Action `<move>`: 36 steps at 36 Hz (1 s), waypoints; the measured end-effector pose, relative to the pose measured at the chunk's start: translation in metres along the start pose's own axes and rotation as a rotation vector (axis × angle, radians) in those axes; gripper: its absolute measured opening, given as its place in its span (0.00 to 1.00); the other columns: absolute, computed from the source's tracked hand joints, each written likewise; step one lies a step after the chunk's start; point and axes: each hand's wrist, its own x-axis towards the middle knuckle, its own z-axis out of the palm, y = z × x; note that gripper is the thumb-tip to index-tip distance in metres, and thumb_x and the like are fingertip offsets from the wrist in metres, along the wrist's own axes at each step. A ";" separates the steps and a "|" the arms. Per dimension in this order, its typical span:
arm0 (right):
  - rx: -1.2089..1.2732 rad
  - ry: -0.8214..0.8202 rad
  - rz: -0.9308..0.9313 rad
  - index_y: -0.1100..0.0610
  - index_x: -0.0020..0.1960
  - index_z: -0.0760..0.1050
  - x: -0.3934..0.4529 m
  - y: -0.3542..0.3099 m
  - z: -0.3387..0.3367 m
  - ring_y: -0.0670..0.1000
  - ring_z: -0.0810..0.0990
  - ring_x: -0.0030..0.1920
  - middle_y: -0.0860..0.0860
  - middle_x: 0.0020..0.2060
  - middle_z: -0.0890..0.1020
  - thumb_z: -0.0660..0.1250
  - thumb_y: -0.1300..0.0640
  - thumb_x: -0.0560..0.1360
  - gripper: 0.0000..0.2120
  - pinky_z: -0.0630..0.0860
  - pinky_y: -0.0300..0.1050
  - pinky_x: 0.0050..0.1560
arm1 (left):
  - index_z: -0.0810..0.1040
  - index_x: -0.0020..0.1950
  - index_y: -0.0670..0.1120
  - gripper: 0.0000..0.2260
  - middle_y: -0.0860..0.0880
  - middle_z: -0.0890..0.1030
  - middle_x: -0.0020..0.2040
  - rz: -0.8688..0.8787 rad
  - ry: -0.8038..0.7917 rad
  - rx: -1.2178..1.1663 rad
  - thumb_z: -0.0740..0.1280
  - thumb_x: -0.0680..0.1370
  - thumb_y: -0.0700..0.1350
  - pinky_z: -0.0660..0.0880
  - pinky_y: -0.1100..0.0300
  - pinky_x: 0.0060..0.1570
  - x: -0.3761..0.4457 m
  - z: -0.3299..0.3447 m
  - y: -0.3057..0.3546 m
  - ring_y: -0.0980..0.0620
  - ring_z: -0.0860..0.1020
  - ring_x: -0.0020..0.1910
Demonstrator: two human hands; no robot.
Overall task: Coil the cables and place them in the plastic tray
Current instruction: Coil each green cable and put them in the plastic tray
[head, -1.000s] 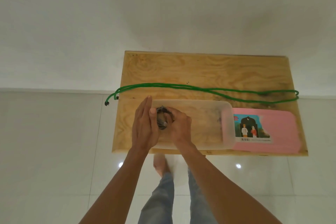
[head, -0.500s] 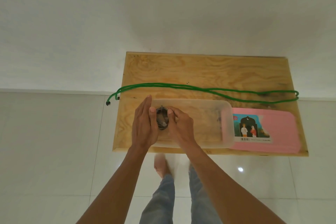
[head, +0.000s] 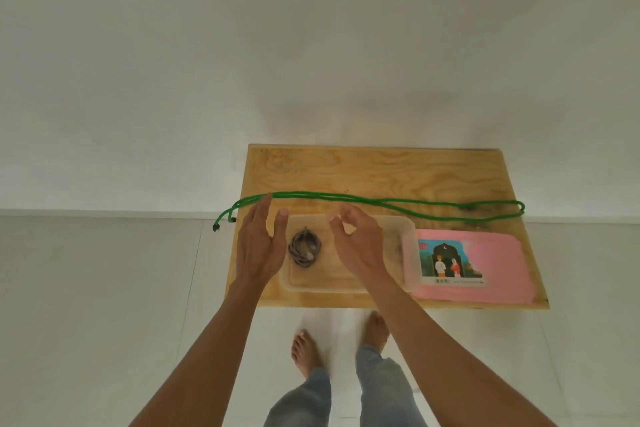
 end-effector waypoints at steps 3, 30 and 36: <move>0.024 0.044 -0.053 0.52 0.67 0.76 0.001 -0.016 -0.014 0.44 0.80 0.57 0.46 0.58 0.82 0.70 0.51 0.76 0.20 0.72 0.39 0.60 | 0.69 0.75 0.45 0.23 0.44 0.74 0.72 0.054 0.028 -0.004 0.61 0.83 0.54 0.69 0.46 0.70 0.005 -0.013 0.018 0.46 0.71 0.72; -0.684 -0.354 0.071 0.50 0.61 0.78 0.168 0.052 -0.108 0.54 0.76 0.61 0.50 0.63 0.77 0.66 0.56 0.75 0.14 0.74 0.45 0.59 | 0.77 0.68 0.50 0.15 0.47 0.78 0.68 0.053 -0.530 0.665 0.66 0.81 0.48 0.69 0.49 0.64 0.134 0.099 0.074 0.45 0.71 0.68; -0.889 -0.521 -0.001 0.52 0.60 0.77 0.194 0.067 -0.103 0.55 0.77 0.58 0.52 0.57 0.78 0.69 0.58 0.73 0.15 0.75 0.48 0.54 | 0.79 0.64 0.51 0.13 0.48 0.79 0.61 0.075 -0.741 0.975 0.65 0.81 0.52 0.73 0.48 0.59 0.148 0.127 0.069 0.45 0.75 0.62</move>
